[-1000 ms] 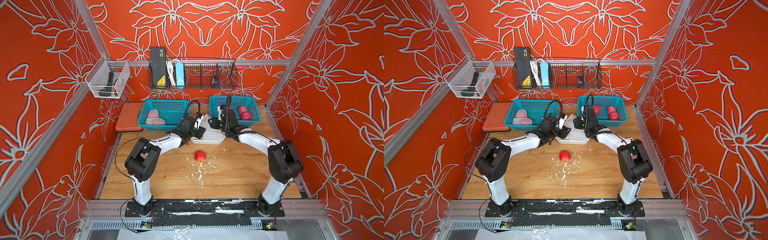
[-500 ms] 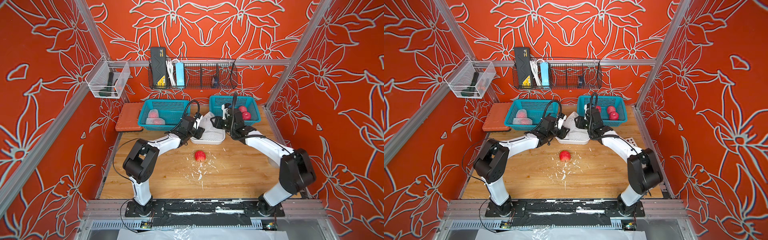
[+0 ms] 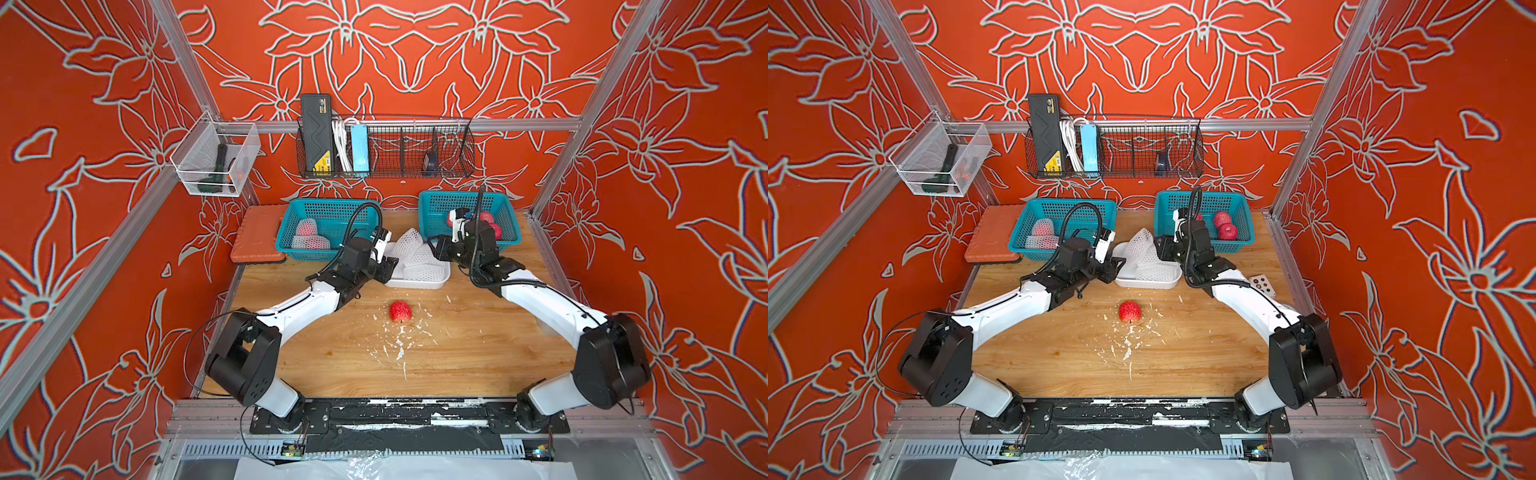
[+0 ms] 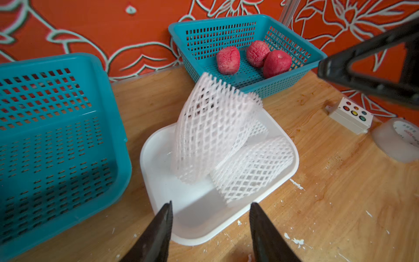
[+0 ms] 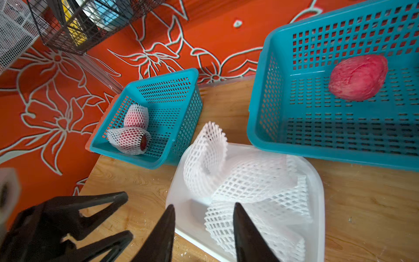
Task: Remove foam nets from apples
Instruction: Place the foam net into the storage box.
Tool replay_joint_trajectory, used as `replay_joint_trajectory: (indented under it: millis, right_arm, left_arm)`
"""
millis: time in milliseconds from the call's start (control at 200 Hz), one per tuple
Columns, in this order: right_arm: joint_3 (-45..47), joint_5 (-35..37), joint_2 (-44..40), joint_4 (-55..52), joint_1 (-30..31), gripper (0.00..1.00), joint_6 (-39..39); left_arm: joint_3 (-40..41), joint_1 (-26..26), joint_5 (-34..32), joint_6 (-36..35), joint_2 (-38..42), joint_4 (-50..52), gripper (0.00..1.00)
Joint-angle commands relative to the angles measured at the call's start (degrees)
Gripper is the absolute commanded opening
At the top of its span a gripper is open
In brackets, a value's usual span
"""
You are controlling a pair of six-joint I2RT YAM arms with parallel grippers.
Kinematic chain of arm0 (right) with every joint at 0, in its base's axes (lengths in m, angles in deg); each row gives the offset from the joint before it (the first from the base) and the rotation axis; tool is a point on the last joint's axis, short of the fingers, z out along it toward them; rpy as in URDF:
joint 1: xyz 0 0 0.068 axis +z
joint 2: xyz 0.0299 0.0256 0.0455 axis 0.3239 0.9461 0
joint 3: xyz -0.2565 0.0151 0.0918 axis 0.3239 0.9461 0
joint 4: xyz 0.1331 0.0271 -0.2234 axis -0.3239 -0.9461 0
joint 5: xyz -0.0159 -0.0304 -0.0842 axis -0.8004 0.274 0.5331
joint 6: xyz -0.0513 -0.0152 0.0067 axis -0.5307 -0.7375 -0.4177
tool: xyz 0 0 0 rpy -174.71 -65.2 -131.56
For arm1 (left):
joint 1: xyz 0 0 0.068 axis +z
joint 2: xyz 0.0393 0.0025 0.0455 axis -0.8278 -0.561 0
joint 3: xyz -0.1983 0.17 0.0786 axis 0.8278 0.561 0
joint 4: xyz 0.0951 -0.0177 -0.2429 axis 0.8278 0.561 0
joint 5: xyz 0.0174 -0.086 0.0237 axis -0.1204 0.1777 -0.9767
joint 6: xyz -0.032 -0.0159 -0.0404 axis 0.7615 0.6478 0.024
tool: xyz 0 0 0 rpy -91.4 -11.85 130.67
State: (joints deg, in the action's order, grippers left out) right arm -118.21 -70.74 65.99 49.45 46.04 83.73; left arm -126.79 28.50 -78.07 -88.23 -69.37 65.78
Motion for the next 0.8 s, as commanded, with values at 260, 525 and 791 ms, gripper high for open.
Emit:
replay_joint_trajectory:
  millis: [260, 525, 791]
  right_arm:
    - [1.7, -3.6, 2.8, 1.6, 0.2, 0.37, -0.7]
    - [10.7, 0.6, -13.0, 2.6, 0.1, 0.45, -5.8]
    - [21.3, 2.7, -22.7, 4.4, 0.1, 0.46, -9.1]
  left_arm:
    - [-11.0, 1.8, -0.6, -1.8, -7.2, 3.1, 0.52]
    - [-19.6, 4.2, -0.1, -1.4, -17.7, 3.7, 0.53]
    - [-20.4, 0.7, 3.7, -3.2, -17.1, 4.4, 0.52]
